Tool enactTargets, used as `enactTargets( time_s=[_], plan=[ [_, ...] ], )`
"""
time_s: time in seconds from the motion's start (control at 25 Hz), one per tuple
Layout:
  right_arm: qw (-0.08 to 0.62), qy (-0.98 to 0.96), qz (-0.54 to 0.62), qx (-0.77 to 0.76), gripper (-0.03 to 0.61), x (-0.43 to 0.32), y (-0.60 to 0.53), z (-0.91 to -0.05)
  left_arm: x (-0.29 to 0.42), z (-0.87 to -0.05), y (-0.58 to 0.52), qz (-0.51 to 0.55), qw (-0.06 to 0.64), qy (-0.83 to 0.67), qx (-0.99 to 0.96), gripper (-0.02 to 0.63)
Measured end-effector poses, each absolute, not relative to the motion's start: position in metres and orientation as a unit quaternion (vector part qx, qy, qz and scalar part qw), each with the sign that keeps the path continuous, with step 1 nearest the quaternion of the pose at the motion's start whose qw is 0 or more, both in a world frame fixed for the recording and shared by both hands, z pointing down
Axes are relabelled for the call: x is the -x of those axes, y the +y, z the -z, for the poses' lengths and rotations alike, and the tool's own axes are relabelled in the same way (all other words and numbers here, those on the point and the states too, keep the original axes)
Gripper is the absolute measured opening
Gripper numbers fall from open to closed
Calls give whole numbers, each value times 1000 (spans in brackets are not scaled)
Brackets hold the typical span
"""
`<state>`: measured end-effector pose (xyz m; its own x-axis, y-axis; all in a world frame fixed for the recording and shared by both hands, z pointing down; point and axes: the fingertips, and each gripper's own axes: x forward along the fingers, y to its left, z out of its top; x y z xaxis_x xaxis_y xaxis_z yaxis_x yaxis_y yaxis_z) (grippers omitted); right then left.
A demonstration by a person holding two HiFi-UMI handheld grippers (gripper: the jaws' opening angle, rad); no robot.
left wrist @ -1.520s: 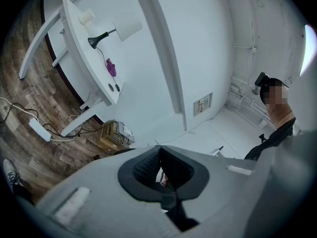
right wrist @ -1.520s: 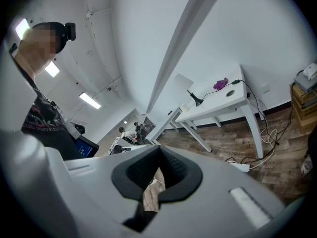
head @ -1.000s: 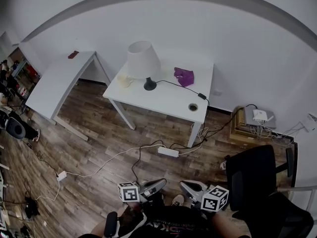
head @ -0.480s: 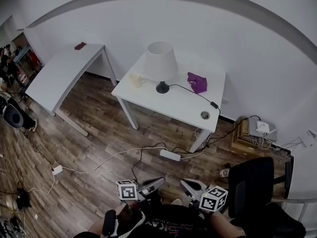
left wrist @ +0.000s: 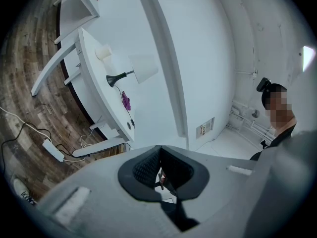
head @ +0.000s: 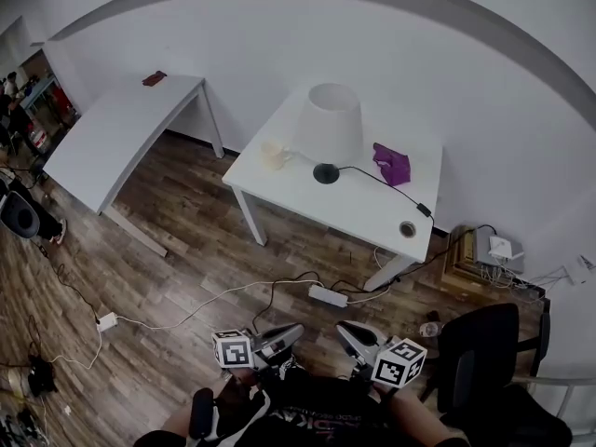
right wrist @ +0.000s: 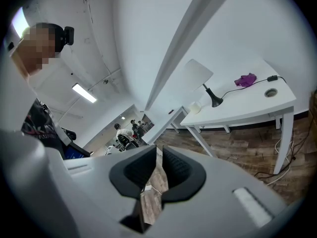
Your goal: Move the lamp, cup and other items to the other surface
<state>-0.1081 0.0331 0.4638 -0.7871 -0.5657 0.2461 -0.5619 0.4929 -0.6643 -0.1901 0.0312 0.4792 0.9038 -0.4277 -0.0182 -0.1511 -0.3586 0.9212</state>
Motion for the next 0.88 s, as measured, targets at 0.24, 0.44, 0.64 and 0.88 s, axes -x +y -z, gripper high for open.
enactTargets(
  time_s=[0.24, 0.44, 0.64, 0.88],
  plan=[
    [2, 860, 383, 336, 54, 138, 10, -466, 226, -479, 10, 145, 530, -189, -814, -5],
    [-5, 866, 381, 323, 60, 163, -11, -464, 267, -483, 2, 170, 527, -228, -801, -5],
    [-26, 873, 384, 299, 61, 185, -24, -465, 295, -486, -3, 193, 523, -262, -788, -5],
    [-45, 879, 390, 271, 63, 200, -54, -473, 314, -493, -12, 215, 521, -303, -769, -5]
  ],
)
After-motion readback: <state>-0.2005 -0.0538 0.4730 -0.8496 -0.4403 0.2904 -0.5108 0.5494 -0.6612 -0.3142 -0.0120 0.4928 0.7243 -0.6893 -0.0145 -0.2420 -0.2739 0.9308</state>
